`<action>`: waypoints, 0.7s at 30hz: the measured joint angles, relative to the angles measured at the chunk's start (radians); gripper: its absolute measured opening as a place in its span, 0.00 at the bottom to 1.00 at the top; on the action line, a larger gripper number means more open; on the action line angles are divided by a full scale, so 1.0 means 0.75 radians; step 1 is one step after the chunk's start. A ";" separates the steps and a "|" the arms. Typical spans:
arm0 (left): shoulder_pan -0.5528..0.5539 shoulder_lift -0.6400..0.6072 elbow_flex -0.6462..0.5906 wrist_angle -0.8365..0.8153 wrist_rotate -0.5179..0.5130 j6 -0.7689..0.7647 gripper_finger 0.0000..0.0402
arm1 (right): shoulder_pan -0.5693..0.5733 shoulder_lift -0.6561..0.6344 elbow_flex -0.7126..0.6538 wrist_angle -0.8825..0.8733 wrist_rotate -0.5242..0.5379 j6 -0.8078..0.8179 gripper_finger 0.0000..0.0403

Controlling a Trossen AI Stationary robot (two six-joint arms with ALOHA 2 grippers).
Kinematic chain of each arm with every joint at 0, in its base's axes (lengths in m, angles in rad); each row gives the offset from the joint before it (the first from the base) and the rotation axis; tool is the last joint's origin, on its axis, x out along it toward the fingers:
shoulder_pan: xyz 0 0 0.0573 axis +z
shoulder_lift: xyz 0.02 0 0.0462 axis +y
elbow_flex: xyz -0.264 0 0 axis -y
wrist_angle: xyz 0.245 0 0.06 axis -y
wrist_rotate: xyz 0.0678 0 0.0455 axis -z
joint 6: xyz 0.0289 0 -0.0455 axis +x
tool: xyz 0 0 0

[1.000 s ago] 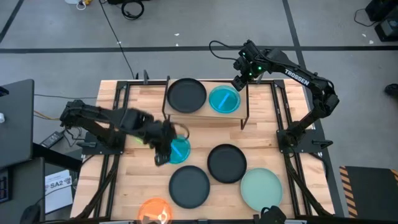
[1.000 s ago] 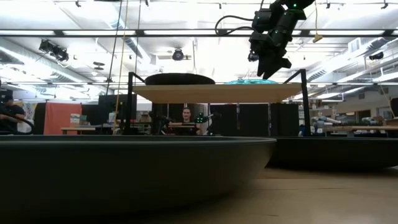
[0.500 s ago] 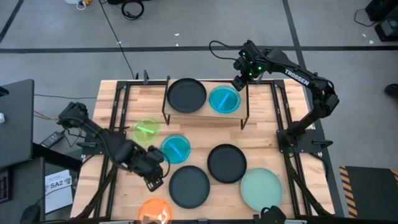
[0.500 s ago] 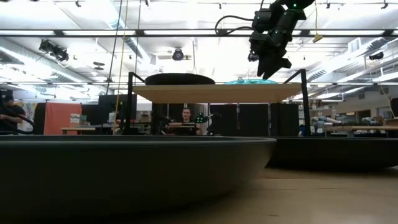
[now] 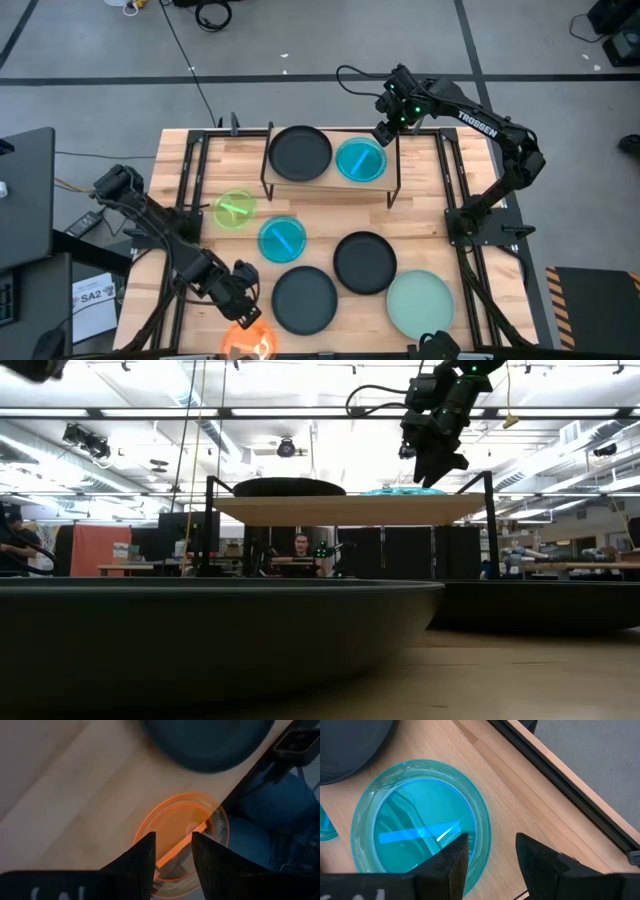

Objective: Place and stack plates onto a shelf
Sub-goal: Stack the orange plate on top of the blue plate on the shelf

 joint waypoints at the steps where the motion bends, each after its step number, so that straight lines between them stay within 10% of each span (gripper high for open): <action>1: -0.009 0.000 -0.024 0.028 0.010 -0.004 0.33 | 0.000 0.000 0.000 0.000 0.000 0.000 0.42; 21: -0.140 0.134 -0.181 0.266 0.052 -0.129 0.33 | 0.000 0.000 0.000 0.000 0.000 0.000 0.42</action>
